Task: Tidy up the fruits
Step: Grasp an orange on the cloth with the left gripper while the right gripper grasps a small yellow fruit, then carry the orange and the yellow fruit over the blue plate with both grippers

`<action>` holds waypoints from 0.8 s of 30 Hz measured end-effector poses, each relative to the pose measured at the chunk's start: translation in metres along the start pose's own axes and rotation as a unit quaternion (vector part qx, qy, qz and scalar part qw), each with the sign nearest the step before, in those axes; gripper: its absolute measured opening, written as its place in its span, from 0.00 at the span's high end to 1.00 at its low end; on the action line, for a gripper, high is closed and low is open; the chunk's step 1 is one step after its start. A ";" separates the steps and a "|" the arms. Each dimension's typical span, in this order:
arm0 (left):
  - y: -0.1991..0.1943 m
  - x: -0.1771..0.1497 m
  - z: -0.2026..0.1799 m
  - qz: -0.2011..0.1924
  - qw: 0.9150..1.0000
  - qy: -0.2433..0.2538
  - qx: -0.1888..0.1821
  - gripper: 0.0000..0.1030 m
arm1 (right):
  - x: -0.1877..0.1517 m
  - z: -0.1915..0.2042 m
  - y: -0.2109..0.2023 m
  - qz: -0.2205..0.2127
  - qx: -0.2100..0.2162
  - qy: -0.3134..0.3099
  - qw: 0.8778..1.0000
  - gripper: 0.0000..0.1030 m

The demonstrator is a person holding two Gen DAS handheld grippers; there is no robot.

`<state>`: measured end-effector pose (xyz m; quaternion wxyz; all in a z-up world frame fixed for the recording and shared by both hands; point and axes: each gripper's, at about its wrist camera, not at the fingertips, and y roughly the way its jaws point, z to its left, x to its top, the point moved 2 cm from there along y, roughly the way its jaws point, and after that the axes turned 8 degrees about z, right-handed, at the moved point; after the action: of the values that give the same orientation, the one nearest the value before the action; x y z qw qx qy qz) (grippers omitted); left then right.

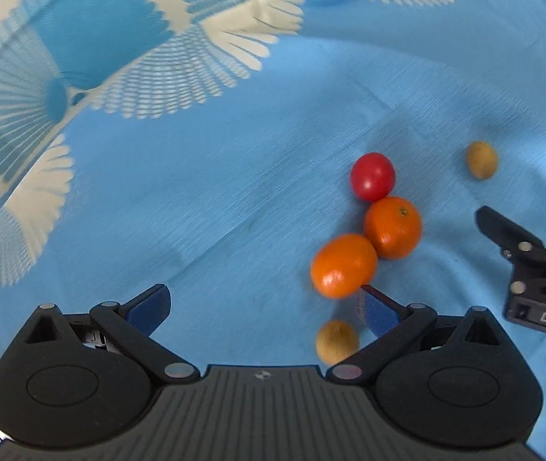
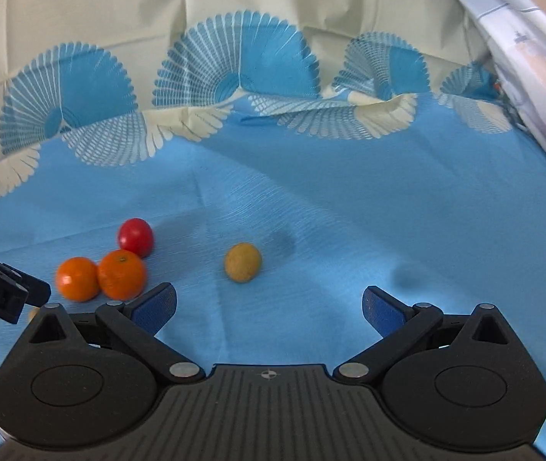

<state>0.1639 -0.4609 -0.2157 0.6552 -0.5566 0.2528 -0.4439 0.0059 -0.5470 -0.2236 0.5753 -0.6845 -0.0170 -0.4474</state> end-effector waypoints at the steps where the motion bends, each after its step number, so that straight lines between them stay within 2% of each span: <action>1: 0.004 0.004 -0.001 0.000 1.000 0.007 -0.016 0.00 | 0.001 0.001 0.008 0.005 0.003 -0.005 1.000 0.01; 5: 0.012 0.014 -0.007 -0.006 1.000 0.017 -0.024 0.01 | 0.002 0.010 0.030 0.004 -0.001 -0.033 0.999 0.01; 7: 0.011 0.015 -0.009 -0.017 0.999 0.022 -0.045 0.19 | 0.002 0.015 0.033 -0.011 -0.001 -0.053 0.999 0.05; 8: 0.009 0.015 -0.009 -0.015 0.997 0.021 -0.066 0.44 | 0.002 0.017 0.031 -0.019 0.002 -0.061 0.998 0.08; 9: 0.008 0.015 -0.009 -0.009 0.996 0.019 -0.085 0.64 | 0.001 0.019 0.030 -0.027 0.008 -0.068 0.997 0.22; 10: 0.007 0.014 -0.010 -0.011 0.996 0.015 -0.086 0.65 | 0.001 0.021 0.028 -0.032 0.014 -0.076 0.996 0.39; 11: 0.005 0.012 -0.011 -0.020 0.997 0.015 -0.077 0.65 | 0.000 0.022 0.025 -0.036 0.015 -0.082 0.996 0.50; 12: 0.003 0.009 -0.012 -0.028 0.997 0.019 -0.069 0.65 | 0.000 0.023 0.023 -0.037 0.012 -0.084 0.996 0.68; 13: 0.002 0.007 -0.012 -0.030 0.997 0.019 -0.065 0.65 | -0.001 0.023 0.021 -0.036 0.014 -0.082 0.996 0.73; 19: -0.023 -0.012 0.010 -0.046 0.996 -0.033 -0.070 0.65 | -0.006 0.009 -0.003 -0.036 0.007 -0.031 0.999 0.73; 24: -0.073 -0.059 0.040 -0.064 0.991 -0.103 -0.064 0.65 | -0.014 0.005 -0.053 -0.063 0.018 -0.017 0.998 0.73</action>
<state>0.1469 -0.3889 -0.1451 0.6113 -0.6549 0.1760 -0.4080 -0.0277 -0.5180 -0.1909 0.5575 -0.6791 -0.0778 -0.4710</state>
